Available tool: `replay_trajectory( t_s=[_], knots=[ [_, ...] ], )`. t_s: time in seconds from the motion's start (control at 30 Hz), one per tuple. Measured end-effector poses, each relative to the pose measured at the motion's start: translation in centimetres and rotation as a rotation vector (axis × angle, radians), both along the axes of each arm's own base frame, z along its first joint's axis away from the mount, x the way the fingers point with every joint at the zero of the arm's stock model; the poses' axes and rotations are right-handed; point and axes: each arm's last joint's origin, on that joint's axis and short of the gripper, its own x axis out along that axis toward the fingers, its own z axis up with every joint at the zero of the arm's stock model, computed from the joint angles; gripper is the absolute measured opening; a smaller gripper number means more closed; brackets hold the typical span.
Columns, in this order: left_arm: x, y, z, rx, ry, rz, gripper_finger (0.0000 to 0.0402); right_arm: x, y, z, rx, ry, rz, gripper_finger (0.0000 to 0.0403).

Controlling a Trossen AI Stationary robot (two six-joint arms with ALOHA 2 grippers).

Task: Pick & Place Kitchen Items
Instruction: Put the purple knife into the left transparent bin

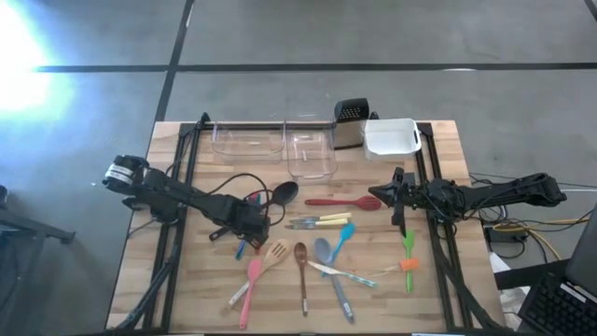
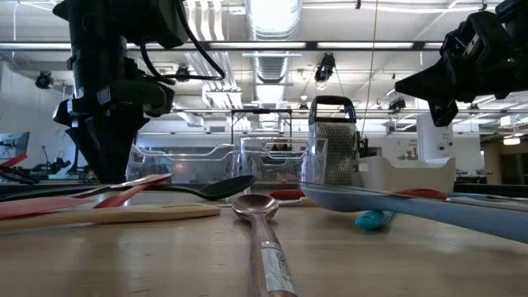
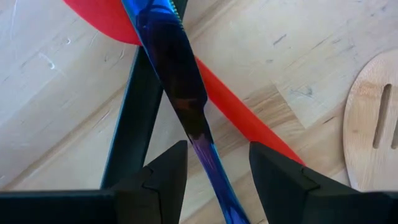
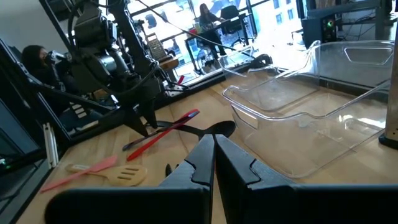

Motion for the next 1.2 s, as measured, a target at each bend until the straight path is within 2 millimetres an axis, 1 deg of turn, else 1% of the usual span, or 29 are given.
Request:
replay_trajectory(
  t_s=[0.27, 0.5, 0.67, 0.9, 1.13, 1.2],
  knots=[
    [-0.7, 0.1, -1.3, -0.028, 0.015, 0.024, 0.0177, 0.0, 0.0, 0.0, 0.000, 0.000, 0.000, 0.0008],
    [-0.7, 0.4, -2.2, -0.041, -0.025, 0.035, 0.0169, 0.0, 0.0, 0.0, 0.000, 0.000, -0.001, 0.0009],
    [-1.0, 0.7, -2.8, -0.041, -0.019, 0.055, 0.0132, 0.0, 0.0, 0.0, 0.000, 0.001, -0.001, 0.0008],
    [-1.1, 0.8, -3.0, -0.039, -0.015, 0.073, 0.0047, 0.0, 0.0, 0.0, 0.000, 0.001, 0.000, 0.0008],
    [-1.0, 0.8, -2.8, -0.050, -0.042, 0.071, 0.0045, 0.0, 0.0, 0.0, 0.000, 0.001, 0.000, 0.0008],
    [-0.9, 0.7, -2.4, -0.061, -0.066, 0.066, 0.0045, 0.0, 0.0, 0.0, 0.000, 0.001, -0.001, 0.0008]
  ],
)
